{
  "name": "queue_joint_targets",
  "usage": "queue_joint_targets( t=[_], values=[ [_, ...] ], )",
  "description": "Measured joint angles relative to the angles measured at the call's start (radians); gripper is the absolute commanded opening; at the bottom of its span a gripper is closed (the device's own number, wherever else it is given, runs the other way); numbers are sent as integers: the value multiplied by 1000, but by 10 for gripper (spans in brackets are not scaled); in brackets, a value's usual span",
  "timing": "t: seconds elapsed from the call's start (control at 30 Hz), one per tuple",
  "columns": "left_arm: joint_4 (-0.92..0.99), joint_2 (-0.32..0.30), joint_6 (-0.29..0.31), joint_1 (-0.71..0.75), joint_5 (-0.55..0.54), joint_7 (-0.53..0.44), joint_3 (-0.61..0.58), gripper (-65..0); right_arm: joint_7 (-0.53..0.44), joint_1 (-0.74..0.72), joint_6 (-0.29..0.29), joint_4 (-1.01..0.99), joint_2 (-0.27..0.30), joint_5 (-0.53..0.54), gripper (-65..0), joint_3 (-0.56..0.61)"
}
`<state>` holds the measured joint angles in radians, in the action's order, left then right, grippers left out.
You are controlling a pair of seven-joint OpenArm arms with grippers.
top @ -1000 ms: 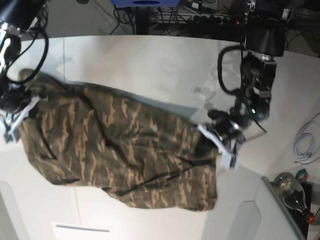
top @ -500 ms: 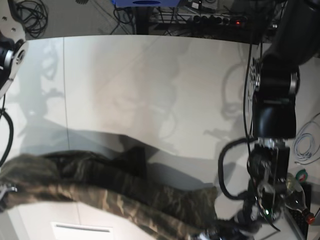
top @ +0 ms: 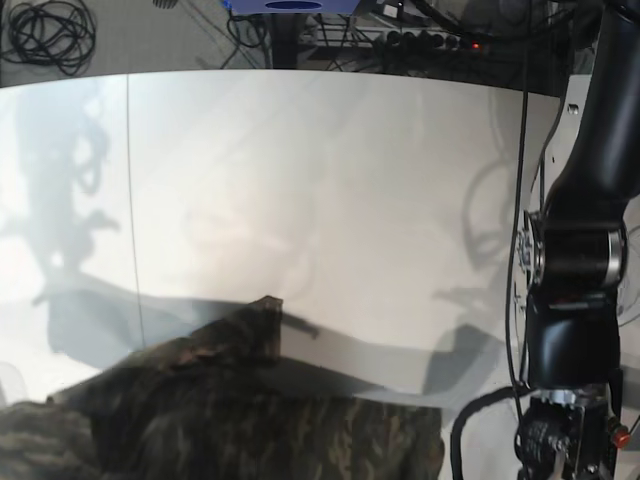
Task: Layout the t-shirt on the table in an organized manner, then fold the t-shirt properly
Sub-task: 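Lift the shirt high with both grippers holding its edge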
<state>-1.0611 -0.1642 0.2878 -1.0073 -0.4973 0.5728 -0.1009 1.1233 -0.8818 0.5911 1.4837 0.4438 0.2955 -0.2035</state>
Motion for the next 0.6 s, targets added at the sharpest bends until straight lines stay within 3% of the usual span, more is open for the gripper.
queue_joint_targets(
  t=[0.2, 0.4, 0.6],
  values=[
    [32, -5, 3, -108, 40, 1, 7, -650, -17, -143, 0, -78, 39, 0, -650, 92],
    [84, 2, 0, -196, 124, 0, 15, -650, -137, -272, 0, -174, 67, 1, -650, 196],
    [80, 31, 7, -241, 122, -40, 16, -650, -160, -348, 3, -182, 83, 3, -650, 214]
  ],
)
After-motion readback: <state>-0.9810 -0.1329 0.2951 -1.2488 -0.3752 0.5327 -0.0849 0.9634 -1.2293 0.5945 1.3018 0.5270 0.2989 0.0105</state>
